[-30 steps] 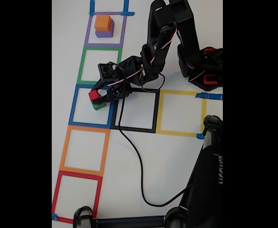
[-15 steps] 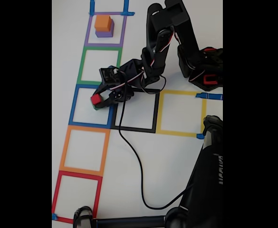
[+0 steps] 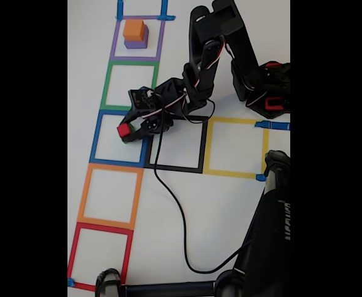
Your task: Tower of hanoi
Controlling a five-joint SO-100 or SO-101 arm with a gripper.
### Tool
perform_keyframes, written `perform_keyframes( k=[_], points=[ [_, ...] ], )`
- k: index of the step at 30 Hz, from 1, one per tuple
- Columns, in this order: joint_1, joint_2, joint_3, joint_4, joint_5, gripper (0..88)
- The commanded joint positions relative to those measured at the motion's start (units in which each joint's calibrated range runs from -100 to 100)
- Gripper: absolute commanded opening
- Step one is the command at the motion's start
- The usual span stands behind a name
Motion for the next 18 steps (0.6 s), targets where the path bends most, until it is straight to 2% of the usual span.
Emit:
perform_keyframes(
  k=[1,18],
  points=[
    [0.48,-0.26,-1.31,-1.14,0.54,7.2],
    [1.72,-1.15,-0.76,-2.6,0.54,19.2]
  ],
)
